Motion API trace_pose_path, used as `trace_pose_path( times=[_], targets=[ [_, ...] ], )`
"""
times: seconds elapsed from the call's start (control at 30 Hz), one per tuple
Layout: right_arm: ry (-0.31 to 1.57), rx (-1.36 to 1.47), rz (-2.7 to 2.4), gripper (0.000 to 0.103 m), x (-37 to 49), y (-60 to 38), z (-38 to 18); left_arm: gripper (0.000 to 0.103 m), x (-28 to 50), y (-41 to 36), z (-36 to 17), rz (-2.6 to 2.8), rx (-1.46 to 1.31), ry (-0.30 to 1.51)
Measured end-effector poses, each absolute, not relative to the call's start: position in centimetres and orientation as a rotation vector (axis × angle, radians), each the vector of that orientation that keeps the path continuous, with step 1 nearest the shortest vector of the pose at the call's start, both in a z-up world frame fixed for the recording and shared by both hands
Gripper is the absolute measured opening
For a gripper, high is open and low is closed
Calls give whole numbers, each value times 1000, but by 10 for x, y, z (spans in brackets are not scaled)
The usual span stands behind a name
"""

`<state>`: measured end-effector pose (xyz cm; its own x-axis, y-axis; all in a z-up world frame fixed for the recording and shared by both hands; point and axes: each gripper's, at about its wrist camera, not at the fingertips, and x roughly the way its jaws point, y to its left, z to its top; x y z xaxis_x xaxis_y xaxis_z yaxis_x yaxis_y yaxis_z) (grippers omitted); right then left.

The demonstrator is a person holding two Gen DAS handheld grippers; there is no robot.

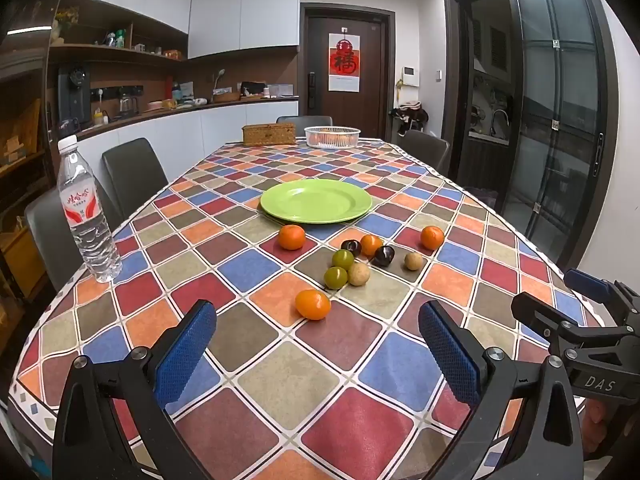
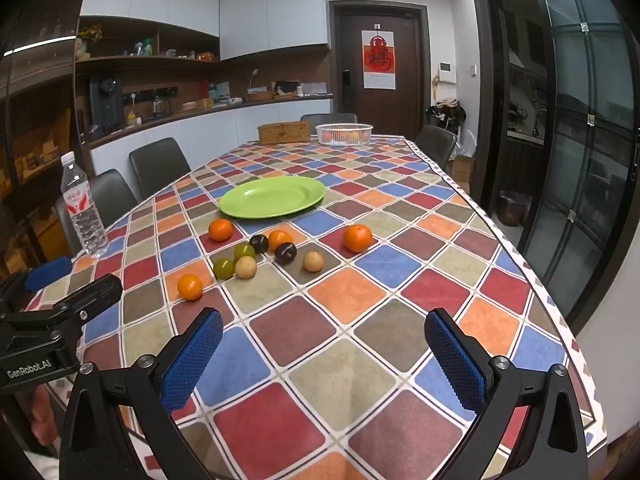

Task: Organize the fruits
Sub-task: 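Move both tools toward the fruits in front of the green plate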

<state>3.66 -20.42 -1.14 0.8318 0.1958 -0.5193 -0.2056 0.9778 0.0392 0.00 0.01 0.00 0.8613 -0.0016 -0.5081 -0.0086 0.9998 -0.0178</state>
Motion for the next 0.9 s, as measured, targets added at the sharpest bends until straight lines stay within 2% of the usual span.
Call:
trace_pose_path(
  times=[0.9],
  targets=[
    [597,-79,285,102,67,-182,-22,103,27,13,-12,-7,15,557]
  ],
)
